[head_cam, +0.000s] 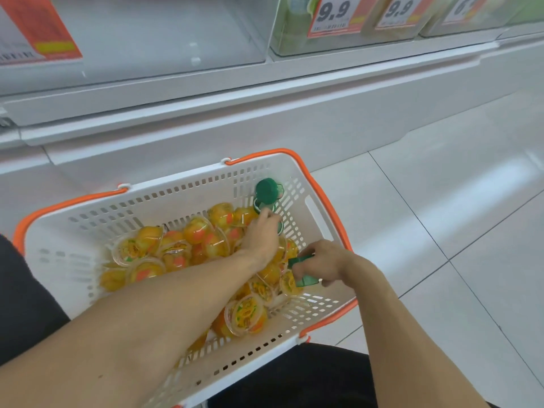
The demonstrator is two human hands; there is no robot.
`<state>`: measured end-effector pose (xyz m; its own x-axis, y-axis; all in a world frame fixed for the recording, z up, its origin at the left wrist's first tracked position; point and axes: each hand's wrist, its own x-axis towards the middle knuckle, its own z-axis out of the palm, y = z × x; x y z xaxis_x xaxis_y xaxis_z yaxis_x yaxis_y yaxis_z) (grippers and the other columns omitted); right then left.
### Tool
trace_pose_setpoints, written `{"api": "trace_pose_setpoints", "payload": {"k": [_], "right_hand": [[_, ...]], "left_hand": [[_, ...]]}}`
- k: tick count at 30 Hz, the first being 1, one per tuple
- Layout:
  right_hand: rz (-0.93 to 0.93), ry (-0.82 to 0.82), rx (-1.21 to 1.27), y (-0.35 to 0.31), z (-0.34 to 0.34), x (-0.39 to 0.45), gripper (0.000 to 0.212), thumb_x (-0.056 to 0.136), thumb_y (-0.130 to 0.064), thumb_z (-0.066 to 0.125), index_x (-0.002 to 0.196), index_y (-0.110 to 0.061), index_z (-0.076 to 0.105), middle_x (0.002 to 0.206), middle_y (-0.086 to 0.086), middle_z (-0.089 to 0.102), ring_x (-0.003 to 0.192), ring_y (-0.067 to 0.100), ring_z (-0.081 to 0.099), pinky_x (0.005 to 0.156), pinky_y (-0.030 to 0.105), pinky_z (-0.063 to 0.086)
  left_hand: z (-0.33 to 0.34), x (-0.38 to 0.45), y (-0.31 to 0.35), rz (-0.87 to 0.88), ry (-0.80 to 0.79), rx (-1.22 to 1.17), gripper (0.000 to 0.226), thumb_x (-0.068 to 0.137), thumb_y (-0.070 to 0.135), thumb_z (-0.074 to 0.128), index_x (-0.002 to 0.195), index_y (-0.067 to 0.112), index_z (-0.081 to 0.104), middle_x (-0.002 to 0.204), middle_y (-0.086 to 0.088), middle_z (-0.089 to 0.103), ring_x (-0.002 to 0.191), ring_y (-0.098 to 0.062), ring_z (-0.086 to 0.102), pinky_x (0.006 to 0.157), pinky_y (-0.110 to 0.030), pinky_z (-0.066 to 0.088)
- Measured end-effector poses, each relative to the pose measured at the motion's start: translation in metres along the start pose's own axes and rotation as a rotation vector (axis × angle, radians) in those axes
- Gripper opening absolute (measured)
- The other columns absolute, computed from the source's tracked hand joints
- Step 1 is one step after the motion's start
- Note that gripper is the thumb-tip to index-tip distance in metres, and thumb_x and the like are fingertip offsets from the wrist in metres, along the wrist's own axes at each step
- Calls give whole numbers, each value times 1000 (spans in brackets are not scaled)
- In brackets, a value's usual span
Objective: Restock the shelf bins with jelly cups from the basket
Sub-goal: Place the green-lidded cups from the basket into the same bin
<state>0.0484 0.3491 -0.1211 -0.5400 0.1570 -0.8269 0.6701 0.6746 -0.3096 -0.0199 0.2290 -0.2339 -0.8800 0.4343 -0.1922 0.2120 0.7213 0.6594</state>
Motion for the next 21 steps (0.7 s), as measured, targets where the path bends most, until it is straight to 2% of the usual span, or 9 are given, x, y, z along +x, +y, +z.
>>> {"api": "trace_pose_setpoints", "payload": {"k": [2,6,7,9,10,12,15,18,21], "right_hand": [[-17,-2,78,-4,-11,-5,39,71,-27,72,105,-10,67,88,1,59,78,19,57,60,27,50],[-77,14,262,-17,-31,-19,56,54,-32,68,103,-5,68,81,6,60,74,20,53,62,31,43],[-102,35,289,-21,-36,-22,54,54,-31,68,101,-5,68,81,6,60,75,21,54,62,31,44],[-154,69,329,-33,-44,-30,42,59,-28,67,95,-8,66,83,8,59,77,22,53,63,32,44],[-187,70,342,-41,-46,-34,34,65,-25,66,94,-9,64,84,8,59,77,22,52,63,32,43],[-257,61,356,-61,-46,-41,18,76,-16,62,93,-12,64,84,7,60,78,21,51,63,31,41],[-341,29,338,-97,-34,-52,19,76,-12,61,93,-17,68,83,5,65,75,20,53,62,30,42],[-436,-14,294,-141,-20,-69,29,60,-21,66,85,-6,64,75,10,55,68,21,49,59,30,42],[-577,-122,247,-192,-9,-93,44,54,-32,75,88,-8,63,78,11,53,73,23,47,57,29,40]], "left_hand": [[-9,-8,-2,43,56,-100,41,97,-1,46,133,12,61,129,0,50,114,-20,53,100,-33,46],[-44,-29,5,89,85,-256,34,101,11,50,132,21,62,125,8,52,109,-5,49,88,-3,33],[-53,-34,5,65,88,-314,32,101,13,50,130,22,63,127,8,54,113,-5,49,92,-4,33],[-71,-43,2,-48,92,-488,27,101,13,52,119,26,67,135,1,57,122,-13,52,99,-19,44],[-81,-49,-1,-127,73,-613,25,101,11,52,112,27,68,137,-4,59,122,-20,57,93,-26,51],[-103,-65,-5,-277,-23,-985,26,104,9,44,109,20,67,131,-13,62,106,-28,67,71,-29,57],[-134,-96,-14,-408,-154,-1429,30,106,24,38,119,12,62,117,-18,66,81,-27,66,57,-29,46],[-168,-126,-25,-414,-259,-1585,47,101,45,46,125,6,54,106,-25,63,70,-26,54,58,-30,31],[-216,-151,-36,-353,-317,-1533,42,93,30,60,123,3,48,114,-31,63,69,-26,59,58,-27,38]]}}
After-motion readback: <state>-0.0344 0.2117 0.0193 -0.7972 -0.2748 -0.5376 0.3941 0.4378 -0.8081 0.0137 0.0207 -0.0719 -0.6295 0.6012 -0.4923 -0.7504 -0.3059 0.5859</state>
